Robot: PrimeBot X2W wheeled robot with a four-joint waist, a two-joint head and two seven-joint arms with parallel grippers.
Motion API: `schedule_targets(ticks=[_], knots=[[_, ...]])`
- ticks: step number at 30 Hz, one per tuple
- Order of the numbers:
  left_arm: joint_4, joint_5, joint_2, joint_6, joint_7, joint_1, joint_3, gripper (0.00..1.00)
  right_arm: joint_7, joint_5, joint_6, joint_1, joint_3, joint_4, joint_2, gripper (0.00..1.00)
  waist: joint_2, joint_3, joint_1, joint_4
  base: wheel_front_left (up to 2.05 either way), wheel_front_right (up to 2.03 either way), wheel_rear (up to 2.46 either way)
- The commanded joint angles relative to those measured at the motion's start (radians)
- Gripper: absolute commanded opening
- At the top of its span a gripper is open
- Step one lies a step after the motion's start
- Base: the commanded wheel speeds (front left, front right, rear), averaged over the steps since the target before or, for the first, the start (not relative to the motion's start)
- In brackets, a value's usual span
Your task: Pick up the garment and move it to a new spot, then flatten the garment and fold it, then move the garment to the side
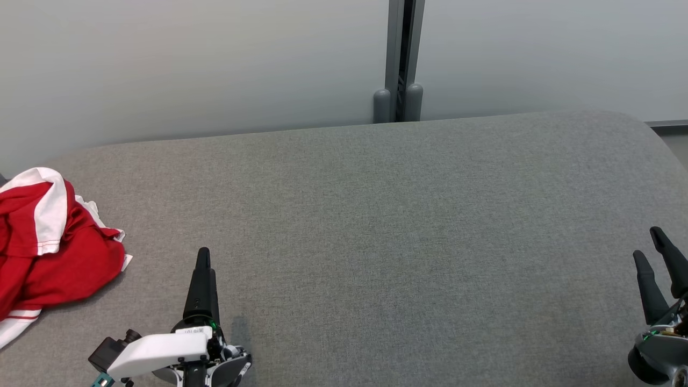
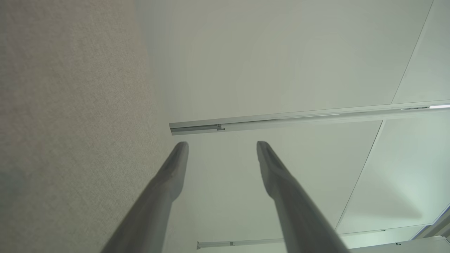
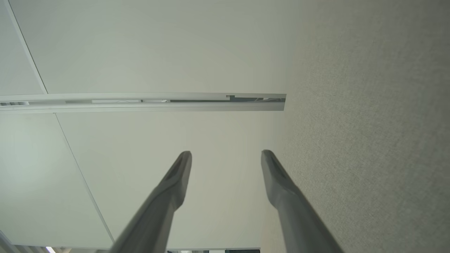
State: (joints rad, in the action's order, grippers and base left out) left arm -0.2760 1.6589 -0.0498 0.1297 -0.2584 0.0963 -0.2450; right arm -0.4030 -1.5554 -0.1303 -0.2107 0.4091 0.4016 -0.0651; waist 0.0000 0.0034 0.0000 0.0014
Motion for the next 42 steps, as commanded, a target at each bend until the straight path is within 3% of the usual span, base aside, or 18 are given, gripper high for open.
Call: schedule_targets(ticks=[1,8,23,30,42], knots=[[0.023,-0.002,-0.007,0.001,0.002,0.030,0.007,1.00,0.014,0.004,0.000,-0.015,-0.010,-0.028,-0.014,1.00,0.0000,0.000,0.0000,0.001,0.00,0.00,0.00],[0.038,-0.069,-0.027,0.001,-0.003,0.035,0.021,1.00,0.085,0.076,0.000,-0.011,-0.066,-0.061,-0.031,1.00,0.0000,0.000,0.0000,0.004,0.00,0.00,0.00],[0.093,-0.459,-0.056,-0.034,-0.004,0.050,0.063,1.00,0.212,0.530,0.000,-0.019,-0.173,-0.158,-0.072,1.00,0.0000,-0.002,0.0000,0.005,0.00,0.00,0.00],[0.103,-0.620,-0.079,-0.059,-0.004,0.049,0.063,1.00,0.262,0.668,0.000,-0.006,-0.221,-0.189,-0.081,1.00,0.0000,-0.004,0.0000,0.006,0.00,0.00,0.00],[0.090,-0.795,-0.114,-0.106,-0.002,0.031,0.088,1.00,0.339,0.868,-0.001,0.015,-0.295,-0.210,-0.092,1.00,0.0000,-0.011,0.0000,0.005,0.00,0.00,0.00]])
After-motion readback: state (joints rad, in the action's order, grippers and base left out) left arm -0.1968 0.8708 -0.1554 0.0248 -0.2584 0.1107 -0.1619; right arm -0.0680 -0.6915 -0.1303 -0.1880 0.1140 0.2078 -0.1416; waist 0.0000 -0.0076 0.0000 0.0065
